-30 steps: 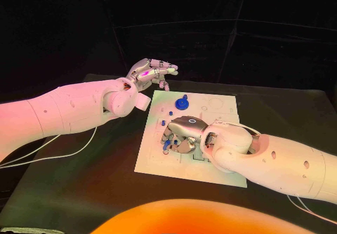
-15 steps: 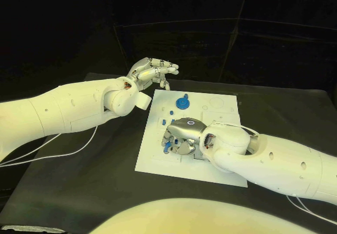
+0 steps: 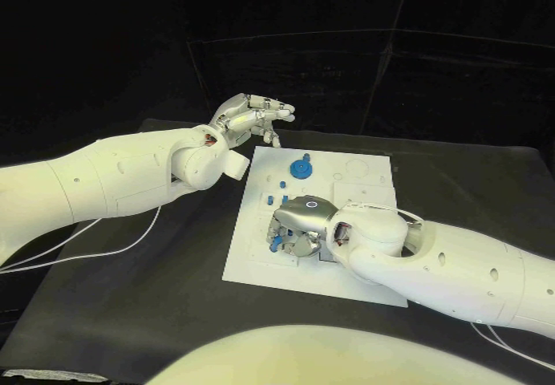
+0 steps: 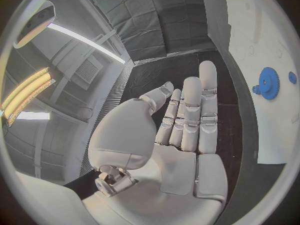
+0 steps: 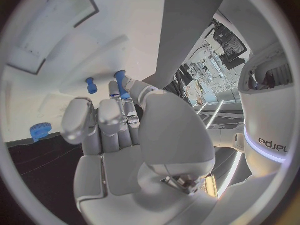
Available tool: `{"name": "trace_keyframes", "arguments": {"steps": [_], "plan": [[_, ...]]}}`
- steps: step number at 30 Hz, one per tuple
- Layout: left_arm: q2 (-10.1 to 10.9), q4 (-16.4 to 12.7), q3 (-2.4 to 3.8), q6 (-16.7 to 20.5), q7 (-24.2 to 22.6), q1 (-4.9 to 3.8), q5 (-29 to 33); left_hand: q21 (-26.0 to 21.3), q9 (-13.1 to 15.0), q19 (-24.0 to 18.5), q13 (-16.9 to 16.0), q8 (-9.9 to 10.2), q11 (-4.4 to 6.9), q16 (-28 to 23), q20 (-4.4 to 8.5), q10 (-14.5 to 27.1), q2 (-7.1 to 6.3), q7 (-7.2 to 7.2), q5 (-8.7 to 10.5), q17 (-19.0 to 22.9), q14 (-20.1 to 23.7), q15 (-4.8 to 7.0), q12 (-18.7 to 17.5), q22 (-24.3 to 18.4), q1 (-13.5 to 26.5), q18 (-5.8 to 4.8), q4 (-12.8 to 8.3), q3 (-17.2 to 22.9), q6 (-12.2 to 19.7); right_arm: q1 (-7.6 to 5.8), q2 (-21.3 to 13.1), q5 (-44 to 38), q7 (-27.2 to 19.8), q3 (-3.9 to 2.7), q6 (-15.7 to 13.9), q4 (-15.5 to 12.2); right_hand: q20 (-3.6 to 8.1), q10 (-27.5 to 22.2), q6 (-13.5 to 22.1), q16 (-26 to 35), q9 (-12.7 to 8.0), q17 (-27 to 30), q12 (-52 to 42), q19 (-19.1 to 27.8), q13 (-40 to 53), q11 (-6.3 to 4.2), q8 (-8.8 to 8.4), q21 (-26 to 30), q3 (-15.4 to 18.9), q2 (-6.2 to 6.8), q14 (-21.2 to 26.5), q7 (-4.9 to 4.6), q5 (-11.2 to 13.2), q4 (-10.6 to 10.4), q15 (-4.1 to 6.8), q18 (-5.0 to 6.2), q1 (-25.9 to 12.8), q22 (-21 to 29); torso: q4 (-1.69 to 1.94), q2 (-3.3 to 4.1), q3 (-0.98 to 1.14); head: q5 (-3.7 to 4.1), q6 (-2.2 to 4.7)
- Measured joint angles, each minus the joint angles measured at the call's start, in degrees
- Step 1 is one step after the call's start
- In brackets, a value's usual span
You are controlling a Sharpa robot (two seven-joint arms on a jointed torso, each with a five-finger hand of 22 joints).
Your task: Assemble the parts on the task board
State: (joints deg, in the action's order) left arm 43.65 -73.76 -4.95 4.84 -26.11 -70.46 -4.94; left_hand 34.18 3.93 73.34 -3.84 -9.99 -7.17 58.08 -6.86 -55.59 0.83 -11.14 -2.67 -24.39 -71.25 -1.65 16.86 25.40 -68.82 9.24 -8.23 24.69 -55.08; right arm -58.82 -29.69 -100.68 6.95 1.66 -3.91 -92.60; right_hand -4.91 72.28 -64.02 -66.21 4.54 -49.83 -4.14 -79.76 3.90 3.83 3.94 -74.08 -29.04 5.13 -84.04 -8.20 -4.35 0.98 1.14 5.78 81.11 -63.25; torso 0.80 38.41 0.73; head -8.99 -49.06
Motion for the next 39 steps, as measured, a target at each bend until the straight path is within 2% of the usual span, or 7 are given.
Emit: {"name": "trace_keyframes", "arguments": {"steps": [7, 13, 17, 27, 33, 34, 39], "plan": [[0.00, 0.00, 0.00, -0.03, 0.03, 0.00, 0.00, 0.00, 0.00, 0.00, -0.04, 0.00, 0.00, 0.00, 0.00, 0.00, 0.00, 0.00, 0.00, 0.00, 0.00, 0.00, 0.00, 0.00, 0.00, 0.00, 0.00, 0.00, 0.00, -0.03, 0.41, -1.19, 0.30, 0.31, 0.11, 0.09, 0.00, 0.00, 0.01, 0.00, 0.00, 0.15, -0.01, 0.00, 0.03, 0.00, -0.02, 0.00, 0.16, 0.29, 0.00, 0.01, -0.36, 0.15, 0.00, 0.00, -0.29, 0.14, -0.06, -0.03, -0.01, -0.01, -0.01], [0.00, 0.00, 0.00, -0.05, 0.06, 0.00, 0.00, 0.00, 0.00, 0.00, -0.04, 0.00, 0.00, 0.00, 0.00, 0.00, 0.00, 0.00, 0.00, 0.00, 0.00, 0.00, 0.00, 0.00, 0.00, 0.01, 0.00, 0.00, 0.00, -0.07, 0.54, -1.71, 0.49, 1.20, -0.16, -0.01, -0.93, -5.23, 3.54, 0.00, -0.65, 0.89, 0.71, 0.93, -0.44, 1.41, -0.17, 0.73, 1.90, 2.39, 0.41, -1.25, -1.64, -0.42, -1.05, 0.00, -3.32, 1.30, -0.07, -0.05, -0.02, -0.02, 0.03], [0.03, -0.02, 0.00, -0.06, 0.10, 0.00, 0.00, 0.00, 0.00, 0.00, -0.04, 0.00, 0.00, 0.00, 0.00, 0.00, 0.00, 0.00, 0.00, -0.01, 0.00, 0.00, 0.00, 0.01, 0.00, 0.00, 0.00, 0.00, 0.00, 0.12, 0.54, -1.70, 0.56, 1.51, -0.23, 0.08, -1.23, -7.64, 6.88, 0.06, -0.86, 1.05, 0.58, 1.23, -0.34, 2.00, -0.17, 1.33, 3.55, 3.54, 0.61, -1.35, -1.64, -0.79, -1.25, 0.00, -4.46, 2.15, -0.07, -0.05, -0.02, -0.02, 0.05], [0.07, -0.04, 0.00, -0.10, 0.20, -0.01, 0.00, -0.22, 0.00, 0.00, -0.03, -0.25, 0.00, 0.00, 0.00, 0.00, 0.00, -0.21, 0.00, 0.07, 0.00, 0.00, 0.24, 0.01, 0.00, 0.00, -0.18, -0.18, 0.21, 0.12, 0.49, -1.24, 0.56, 1.60, -1.00, 0.02, -1.23, -7.73, 9.35, 0.54, -0.85, 1.66, -0.09, 1.24, -0.18, 1.90, -0.17, 1.36, 4.70, 3.37, 0.61, -1.14, -1.33, -0.91, -1.25, 0.00, -4.74, 2.23, -0.04, -0.05, -0.02, 0.01, 0.10], [0.07, -0.04, 0.00, -0.16, 0.26, -0.01, 0.00, -0.22, 0.00, 0.00, -0.03, -0.25, 0.00, 0.00, 0.00, 0.00, 0.00, -0.21, 0.00, 0.06, 0.00, 0.00, 0.24, -0.04, 0.00, 0.00, -0.17, -0.17, 0.21, 0.12, 0.08, -0.98, 0.73, 1.63, -3.58, -0.08, -1.56, -14.94, 19.53, 3.34, -1.02, 5.40, 0.01, 3.83, -0.22, 2.35, -0.39, 5.55, 8.24, 3.33, 1.49, -0.60, -1.33, -0.48, -1.81, 0.00, -4.69, 7.94, -0.04, -0.04, 0.00, 0.07, 0.14], [0.07, -0.04, 0.00, -0.18, 0.26, -0.01, 0.00, -0.22, 0.00, 0.00, -0.03, -0.25, 0.00, 0.00, 0.00, 0.00, 0.00, -0.21, 0.00, 0.06, 0.00, 0.00, 0.24, -0.04, 0.00, 0.00, -0.17, -0.17, 0.21, 0.12, -0.08, -0.95, 0.79, 1.63, -4.27, -0.12, -1.63, -15.65, 20.88, 3.65, -1.04, 5.79, 0.01, 3.91, -0.22, 2.41, -0.46, 5.99, 8.83, 3.10, 1.68, -0.48, -1.33, -0.44, -1.88, 0.55, -4.46, 8.48, -0.04, -0.04, 0.01, 0.08, 0.14], [0.07, 0.01, 0.00, -0.26, 0.30, -0.01, 0.00, -0.22, 0.00, 0.00, -0.02, -0.25, 0.00, 0.00, 0.00, 0.00, 0.00, -0.21, 0.00, 0.06, 0.00, 0.00, 0.24, -0.04, 0.00, 0.00, -0.17, -0.17, 0.21, 0.12, -1.06, -0.68, 0.94, 1.63, -8.47, -0.65, -1.63, -16.31, 21.99, 3.82, -1.03, 6.45, -0.41, 3.90, -0.16, 2.52, -0.46, 6.21, 9.83, 2.83, 1.75, -0.34, -1.33, -0.35, -1.95, 0.92, -4.20, 9.04, -0.05, -0.04, 0.06, 0.26, 0.25]]}}
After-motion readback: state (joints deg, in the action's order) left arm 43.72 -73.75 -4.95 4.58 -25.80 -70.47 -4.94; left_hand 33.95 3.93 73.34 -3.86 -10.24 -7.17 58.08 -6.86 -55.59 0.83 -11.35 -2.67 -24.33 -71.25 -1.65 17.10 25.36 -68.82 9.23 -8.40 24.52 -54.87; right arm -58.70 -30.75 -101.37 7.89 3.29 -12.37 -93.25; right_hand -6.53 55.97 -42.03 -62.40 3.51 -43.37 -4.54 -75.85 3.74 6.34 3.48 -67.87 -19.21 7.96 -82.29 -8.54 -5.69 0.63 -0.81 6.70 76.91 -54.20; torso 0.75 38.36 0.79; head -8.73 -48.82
